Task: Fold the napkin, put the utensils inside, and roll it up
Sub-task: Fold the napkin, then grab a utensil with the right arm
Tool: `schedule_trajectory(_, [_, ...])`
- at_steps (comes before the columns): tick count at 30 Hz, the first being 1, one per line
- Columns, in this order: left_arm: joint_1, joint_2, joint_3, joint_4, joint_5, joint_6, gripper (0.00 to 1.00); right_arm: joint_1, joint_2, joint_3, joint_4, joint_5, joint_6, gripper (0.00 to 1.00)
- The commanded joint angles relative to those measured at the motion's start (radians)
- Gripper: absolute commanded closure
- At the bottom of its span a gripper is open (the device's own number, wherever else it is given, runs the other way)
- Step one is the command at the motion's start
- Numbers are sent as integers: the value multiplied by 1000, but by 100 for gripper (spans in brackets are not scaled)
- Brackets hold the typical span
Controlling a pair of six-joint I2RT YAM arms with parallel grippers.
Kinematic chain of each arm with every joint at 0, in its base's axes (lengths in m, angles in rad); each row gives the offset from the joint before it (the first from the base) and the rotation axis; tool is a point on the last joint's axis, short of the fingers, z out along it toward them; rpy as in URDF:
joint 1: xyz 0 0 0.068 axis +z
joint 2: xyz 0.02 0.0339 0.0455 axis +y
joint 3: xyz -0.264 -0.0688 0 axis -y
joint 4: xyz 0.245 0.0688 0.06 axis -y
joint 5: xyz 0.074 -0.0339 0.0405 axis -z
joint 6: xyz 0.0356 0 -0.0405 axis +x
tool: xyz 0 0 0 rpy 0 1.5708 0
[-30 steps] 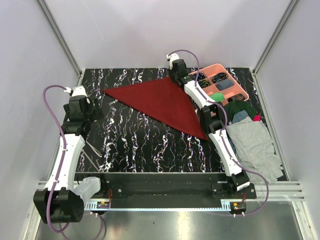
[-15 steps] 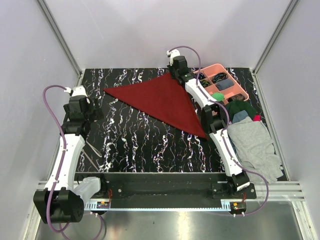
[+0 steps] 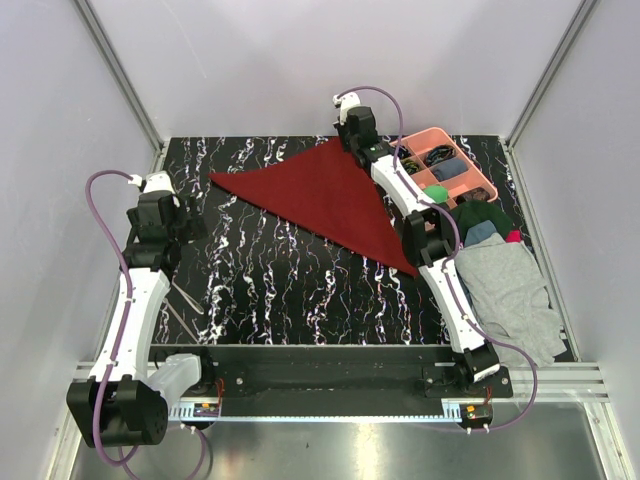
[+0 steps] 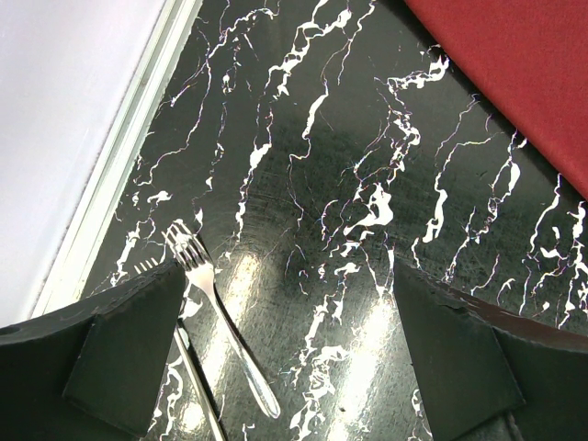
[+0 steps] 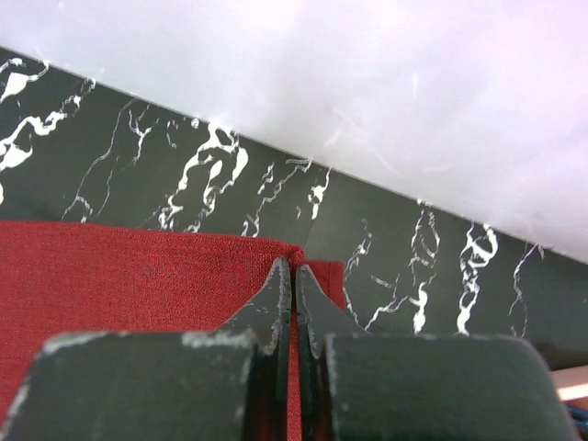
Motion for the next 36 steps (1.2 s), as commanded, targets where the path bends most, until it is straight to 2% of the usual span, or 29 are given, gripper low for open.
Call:
schedule_trajectory(1, [0, -18, 7, 63, 12, 8, 1, -12, 35, 75, 54, 47, -31, 100])
schedule_trajectory(3, [0, -18, 7, 63, 14, 8, 1, -14, 37, 73, 60, 63, -31, 80])
schedule_trajectory(6, [0, -17, 7, 63, 15, 8, 1, -14, 18, 52, 63, 52, -34, 40])
schedule_trajectory(7, [0, -15, 9, 63, 17, 8, 1, -14, 11, 44, 61, 46, -35, 29])
schedule_trajectory(9, [-1, -15, 9, 63, 20, 8, 1, -14, -21, 15, 63, 20, -35, 15])
schedule_trajectory(12, [0, -17, 9, 63, 21, 6, 1, -12, -81, -43, 64, -25, -34, 10])
schedule_trajectory(16, [0, -18, 7, 64, 32, 6, 1, 11, -193, -166, 64, -89, -25, 10])
schedule_trajectory(20, [0, -3, 3, 67, 61, 2, 1, 60, -365, -405, 67, -106, -17, 12])
schedule_trajectory(25, [17, 49, -11, 61, 63, -18, 1, 89, -578, -716, 133, -187, 142, 13])
schedule_trajectory(26, [43, 55, -19, 63, 75, -29, 1, 89, -653, -820, 158, -200, 164, 13])
schedule_trajectory(32, [198, 150, -100, 115, 233, -210, 4, 88, -905, -1120, 161, -267, 291, 13])
schedule_trajectory(33, [216, 187, -111, 119, 235, -254, 6, 88, -936, -1151, 160, -278, 316, 13])
schedule_trajectory(36, [250, 268, -99, 103, 201, -265, 12, 88, -1042, -1258, 160, -310, 363, 14])
